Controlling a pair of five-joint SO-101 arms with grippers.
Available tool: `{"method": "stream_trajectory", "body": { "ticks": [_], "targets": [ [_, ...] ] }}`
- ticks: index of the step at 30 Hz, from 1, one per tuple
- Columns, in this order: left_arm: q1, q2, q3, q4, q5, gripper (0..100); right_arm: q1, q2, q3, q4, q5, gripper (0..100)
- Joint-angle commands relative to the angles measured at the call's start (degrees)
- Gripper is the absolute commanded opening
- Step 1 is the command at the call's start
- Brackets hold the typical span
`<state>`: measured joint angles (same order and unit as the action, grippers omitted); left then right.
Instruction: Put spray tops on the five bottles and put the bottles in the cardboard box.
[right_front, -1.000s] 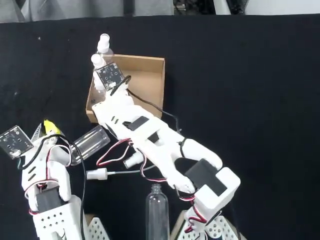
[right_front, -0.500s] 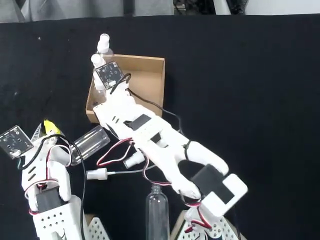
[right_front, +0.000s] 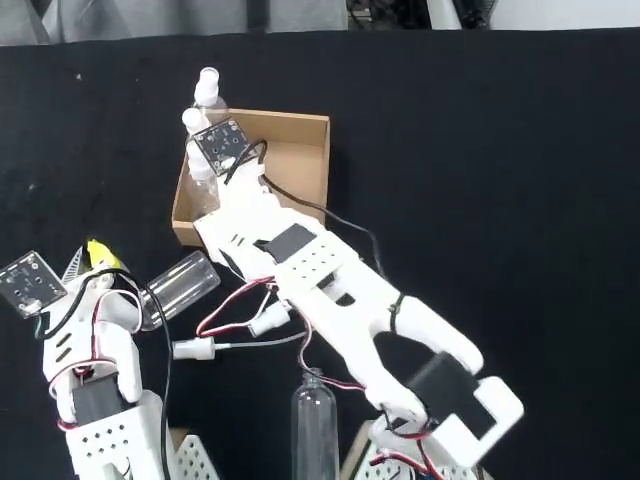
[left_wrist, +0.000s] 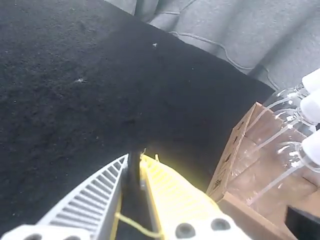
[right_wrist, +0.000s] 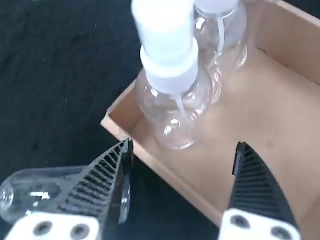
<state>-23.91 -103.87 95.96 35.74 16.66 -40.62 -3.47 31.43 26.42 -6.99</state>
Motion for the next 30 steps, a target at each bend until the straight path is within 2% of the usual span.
{"method": "stream_trajectory", "body": {
  "ticks": [1,16,23,30],
  "targets": [
    [-2.86,-0.62,1.45,-1.67,-0.18,3,-0.88,-5.23,-1.89,3.78,-0.44,27.3],
    [-3.56,-0.62,1.45,-1.76,-0.44,3,-0.79,-18.33,-1.89,21.63,-0.35,27.6],
    [-3.65,-0.62,1.45,-1.76,-0.53,3,-0.79,-23.60,-1.89,29.27,8.09,27.6],
    [-10.95,-0.62,1.45,-4.13,-0.53,3,-1.14,-27.91,-1.89,32.79,8.88,27.6]
  ]
}}
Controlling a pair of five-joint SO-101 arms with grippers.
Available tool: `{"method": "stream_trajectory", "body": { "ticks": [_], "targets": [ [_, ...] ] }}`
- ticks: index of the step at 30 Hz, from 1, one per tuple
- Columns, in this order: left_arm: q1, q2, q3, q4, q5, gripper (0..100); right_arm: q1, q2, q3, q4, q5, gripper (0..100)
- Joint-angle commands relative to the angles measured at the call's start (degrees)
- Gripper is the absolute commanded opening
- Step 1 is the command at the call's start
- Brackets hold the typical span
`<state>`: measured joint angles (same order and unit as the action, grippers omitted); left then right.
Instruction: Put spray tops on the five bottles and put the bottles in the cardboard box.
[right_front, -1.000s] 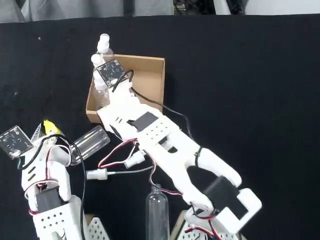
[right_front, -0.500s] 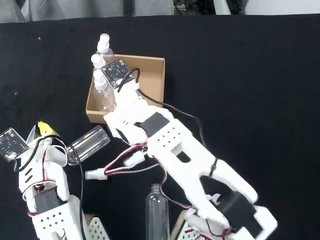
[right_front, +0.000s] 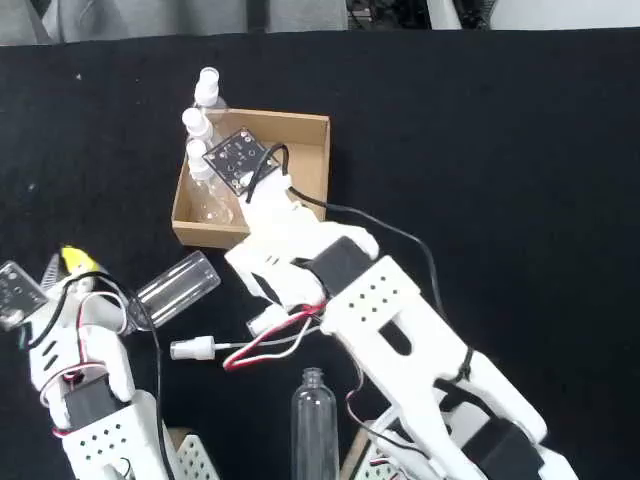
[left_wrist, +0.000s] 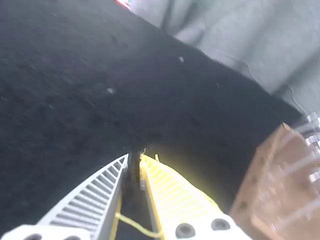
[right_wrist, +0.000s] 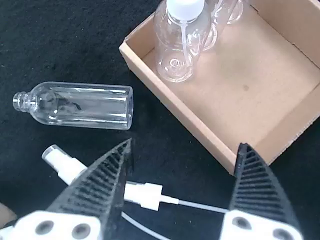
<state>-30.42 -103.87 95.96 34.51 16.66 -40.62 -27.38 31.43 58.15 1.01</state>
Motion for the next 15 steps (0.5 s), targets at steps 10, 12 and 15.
{"method": "stream_trajectory", "body": {
  "ticks": [10,12,15],
  "targets": [
    [-14.11,-0.62,1.45,-4.66,-0.62,3,-2.29,-5.76,-0.92,2.02,4.84,27.6],
    [-14.29,-0.62,1.45,-4.66,-0.62,3,-3.87,-5.85,0.04,1.85,7.30,27.6],
    [-14.20,-0.62,1.45,-4.66,-0.62,3,-7.12,-5.76,0.66,1.58,8.53,27.6]
  ]
}}
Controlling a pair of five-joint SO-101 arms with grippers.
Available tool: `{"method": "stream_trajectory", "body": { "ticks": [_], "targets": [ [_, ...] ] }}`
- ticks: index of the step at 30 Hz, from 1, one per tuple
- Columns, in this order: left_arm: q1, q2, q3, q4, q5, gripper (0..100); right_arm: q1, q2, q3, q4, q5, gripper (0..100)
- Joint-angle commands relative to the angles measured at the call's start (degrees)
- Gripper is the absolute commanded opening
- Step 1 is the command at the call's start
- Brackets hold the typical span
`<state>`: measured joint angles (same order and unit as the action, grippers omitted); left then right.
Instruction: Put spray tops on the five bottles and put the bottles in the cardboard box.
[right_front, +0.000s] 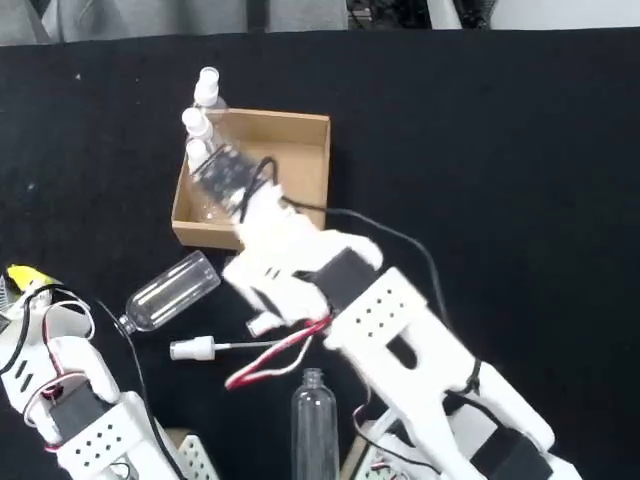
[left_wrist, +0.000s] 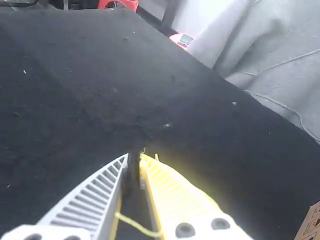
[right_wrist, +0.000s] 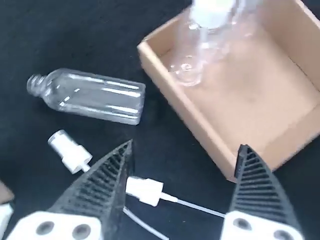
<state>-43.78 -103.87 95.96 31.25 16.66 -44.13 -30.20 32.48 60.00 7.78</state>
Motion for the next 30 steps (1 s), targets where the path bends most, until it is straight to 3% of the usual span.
{"method": "stream_trajectory", "body": {
  "ticks": [1,5,11,21,30],
  "targets": [
    [-0.84,-0.62,1.45,-1.41,-0.62,3,-4.48,-2.68,-0.31,-0.35,1.85,27.6],
    [-0.84,-0.62,1.45,-1.41,-0.62,3,-7.74,-2.51,1.45,-3.69,2.02,27.4],
    [-0.92,-0.62,1.45,-1.41,-0.62,3,-12.40,-2.42,5.14,-10.11,11.52,27.2],
    [-4.00,-0.62,1.45,-2.46,-0.62,3,-12.92,-1.80,2.51,-9.67,22.95,27.5],
    [-4.18,-0.62,1.45,-2.46,-0.62,3,-16.09,14.11,-9.10,-4.31,32.00,27.3]
  ]
}}
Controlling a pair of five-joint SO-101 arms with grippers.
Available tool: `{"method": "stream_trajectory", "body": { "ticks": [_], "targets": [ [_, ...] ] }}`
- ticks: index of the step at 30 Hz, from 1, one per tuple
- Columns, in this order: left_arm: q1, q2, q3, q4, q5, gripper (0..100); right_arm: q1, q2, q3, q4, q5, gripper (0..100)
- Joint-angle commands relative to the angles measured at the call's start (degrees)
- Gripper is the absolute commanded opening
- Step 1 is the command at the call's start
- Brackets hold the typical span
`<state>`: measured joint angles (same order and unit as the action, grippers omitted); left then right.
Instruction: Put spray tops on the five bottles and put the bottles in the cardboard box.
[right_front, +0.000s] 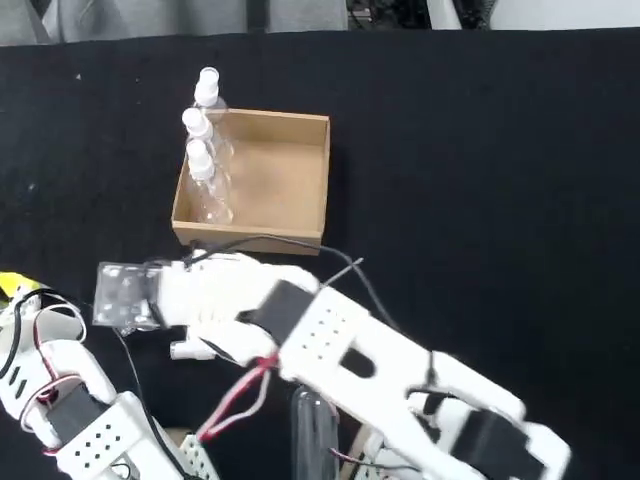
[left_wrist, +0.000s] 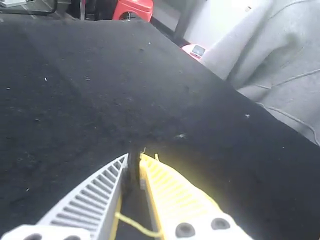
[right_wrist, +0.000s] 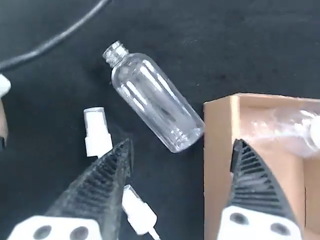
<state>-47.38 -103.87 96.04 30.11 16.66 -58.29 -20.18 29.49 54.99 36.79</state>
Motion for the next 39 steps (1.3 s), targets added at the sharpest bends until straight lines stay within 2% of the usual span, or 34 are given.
{"method": "stream_trajectory", "body": {
  "ticks": [1,10,19,34,39],
  "targets": [
    [-0.66,-0.62,1.36,-1.23,-0.62,3,-2.37,5.85,-7.25,0.70,3.69,27.3],
    [-2.59,-0.62,1.36,-1.41,-0.62,3,-2.90,19.38,-16.13,0.70,9.05,27.2],
    [-2.86,-0.62,1.36,-1.49,-0.62,3,-2.29,25.27,-18.07,0.26,11.08,27.3],
    [-18.59,-0.62,1.36,-4.31,0.00,3,-0.62,30.64,-17.98,-5.54,10.37,27.3],
    [-26.07,-0.44,1.36,-4.31,-0.44,3,-0.62,32.13,-18.51,-5.98,10.11,27.3]
  ]
}}
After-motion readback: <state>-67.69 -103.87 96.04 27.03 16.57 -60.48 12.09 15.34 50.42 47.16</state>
